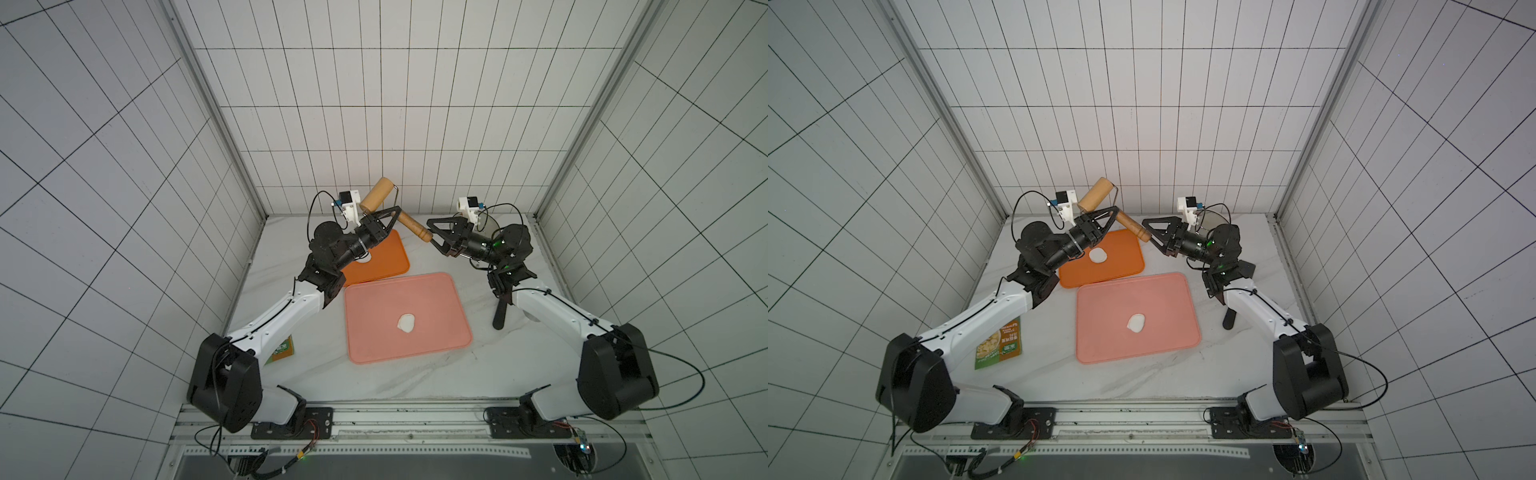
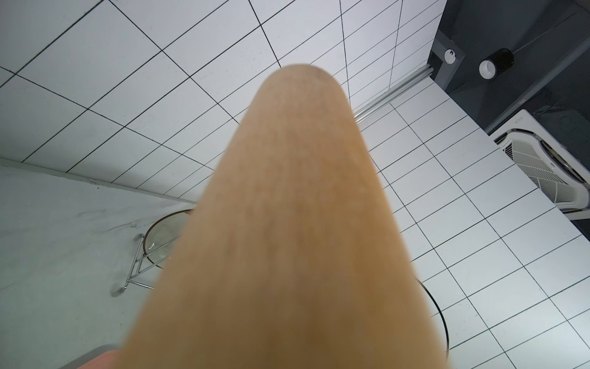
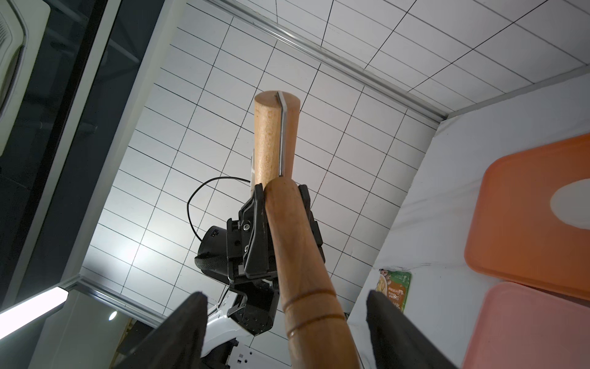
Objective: Roll out the dumpling wrappers from the dough
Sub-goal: Pick up the rolling pin from the center of the board.
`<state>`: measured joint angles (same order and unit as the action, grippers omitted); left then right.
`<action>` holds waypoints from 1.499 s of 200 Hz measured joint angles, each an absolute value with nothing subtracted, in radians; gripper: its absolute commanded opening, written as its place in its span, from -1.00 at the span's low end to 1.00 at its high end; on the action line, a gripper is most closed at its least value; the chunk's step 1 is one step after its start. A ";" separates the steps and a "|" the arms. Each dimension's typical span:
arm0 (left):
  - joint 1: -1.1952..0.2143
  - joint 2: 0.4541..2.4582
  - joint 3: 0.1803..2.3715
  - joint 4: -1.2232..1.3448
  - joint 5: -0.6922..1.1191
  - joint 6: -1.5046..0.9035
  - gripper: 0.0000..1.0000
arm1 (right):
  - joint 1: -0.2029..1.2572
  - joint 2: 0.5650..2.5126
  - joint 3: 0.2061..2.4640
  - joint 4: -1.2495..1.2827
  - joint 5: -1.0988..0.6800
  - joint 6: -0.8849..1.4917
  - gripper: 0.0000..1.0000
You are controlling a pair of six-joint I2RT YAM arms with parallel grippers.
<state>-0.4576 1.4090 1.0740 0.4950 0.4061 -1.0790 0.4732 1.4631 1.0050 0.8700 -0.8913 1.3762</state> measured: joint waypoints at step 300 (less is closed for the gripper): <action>-0.520 1.384 1.037 0.531 0.321 -1.091 -1.00 | 0.512 1.504 1.042 0.894 -0.850 1.422 -0.14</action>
<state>-0.5201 1.3842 1.0374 0.5308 0.3206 -1.0912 0.5121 1.5036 1.0424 0.8944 -0.8497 1.4220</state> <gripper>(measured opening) 0.270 0.433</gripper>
